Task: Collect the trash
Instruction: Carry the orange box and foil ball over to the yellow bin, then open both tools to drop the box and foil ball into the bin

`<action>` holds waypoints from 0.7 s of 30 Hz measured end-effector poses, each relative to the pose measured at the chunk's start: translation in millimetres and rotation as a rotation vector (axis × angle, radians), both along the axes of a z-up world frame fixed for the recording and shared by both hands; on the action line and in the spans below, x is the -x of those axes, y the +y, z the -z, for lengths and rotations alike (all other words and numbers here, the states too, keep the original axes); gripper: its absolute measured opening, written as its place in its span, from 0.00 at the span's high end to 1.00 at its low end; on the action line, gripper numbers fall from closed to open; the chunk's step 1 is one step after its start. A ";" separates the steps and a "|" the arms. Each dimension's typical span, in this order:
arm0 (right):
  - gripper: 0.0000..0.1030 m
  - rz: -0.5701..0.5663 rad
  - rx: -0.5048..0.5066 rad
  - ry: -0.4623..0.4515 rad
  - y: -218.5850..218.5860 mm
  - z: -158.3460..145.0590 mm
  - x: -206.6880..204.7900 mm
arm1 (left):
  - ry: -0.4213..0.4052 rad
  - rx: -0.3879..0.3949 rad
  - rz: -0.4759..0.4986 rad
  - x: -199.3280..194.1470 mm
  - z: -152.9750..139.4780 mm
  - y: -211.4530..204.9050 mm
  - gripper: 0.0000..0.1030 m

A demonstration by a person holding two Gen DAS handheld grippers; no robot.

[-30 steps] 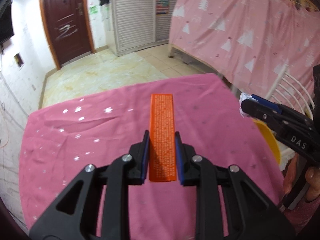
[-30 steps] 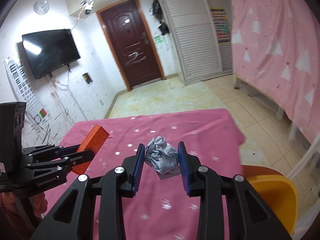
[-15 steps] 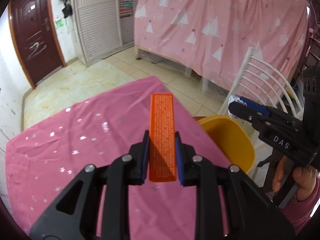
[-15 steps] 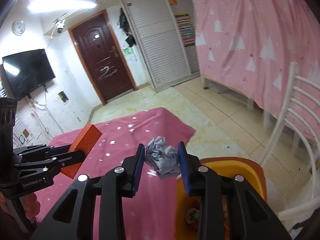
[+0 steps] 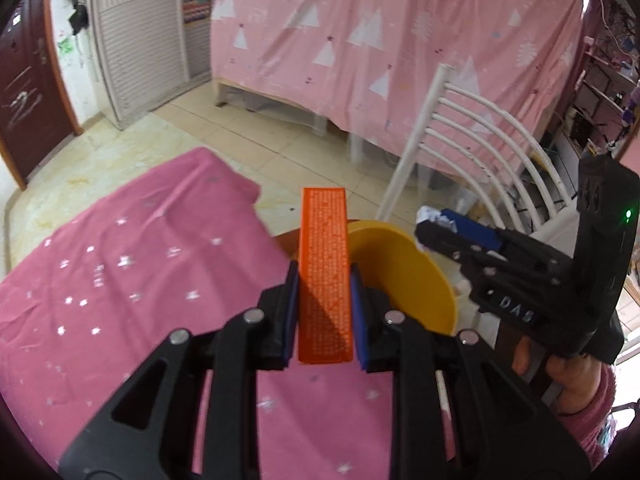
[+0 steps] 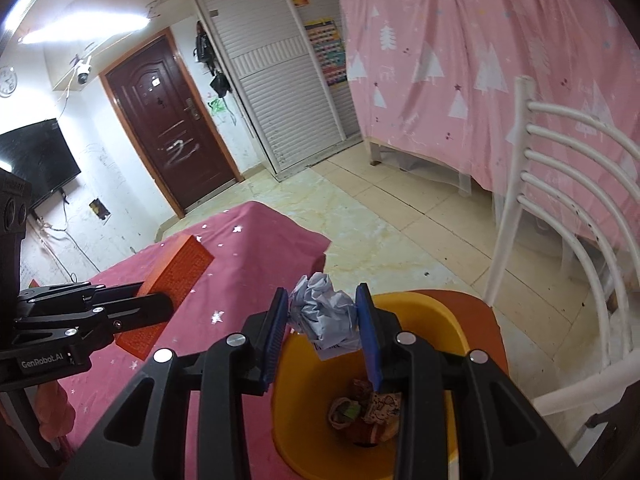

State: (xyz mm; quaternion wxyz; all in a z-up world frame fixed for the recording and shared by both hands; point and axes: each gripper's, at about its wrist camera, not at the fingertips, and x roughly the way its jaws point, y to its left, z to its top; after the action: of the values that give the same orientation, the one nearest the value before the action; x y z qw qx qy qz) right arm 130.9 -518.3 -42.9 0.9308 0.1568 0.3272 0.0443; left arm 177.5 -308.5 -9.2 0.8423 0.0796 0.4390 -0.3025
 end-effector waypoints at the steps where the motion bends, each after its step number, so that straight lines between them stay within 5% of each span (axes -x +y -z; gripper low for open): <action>1: 0.74 0.005 -0.003 0.003 -2.9 2.3 1.0 | -0.002 0.001 0.006 -0.7 1.0 -4.9 0.79; 7: 0.74 0.014 -0.013 0.026 -11.0 15.0 0.4 | -0.005 0.001 0.046 -5.6 9.4 -31.2 0.78; 9: 0.71 0.011 -0.020 0.042 -10.9 19.1 -1.4 | 0.010 0.014 0.058 -6.1 12.0 -35.0 0.44; 12: 0.68 0.009 -0.012 0.068 -7.6 25.1 -4.9 | 0.008 0.059 0.039 -6.6 10.7 -31.0 0.21; 17: 0.37 0.011 -0.010 0.092 -5.5 33.0 -8.9 | 0.010 0.085 -0.003 -10.3 6.9 -15.6 0.16; 21: 0.24 0.002 -0.023 0.093 0.3 34.7 -11.8 | -0.011 0.118 -0.043 -11.1 -0.2 4.9 0.12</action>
State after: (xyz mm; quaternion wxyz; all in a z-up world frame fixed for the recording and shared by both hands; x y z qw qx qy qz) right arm 142.7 -517.9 -77.6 0.9129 0.1697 0.3692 0.0399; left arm 188.6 -303.6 -9.0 0.8542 0.0221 0.4175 -0.3091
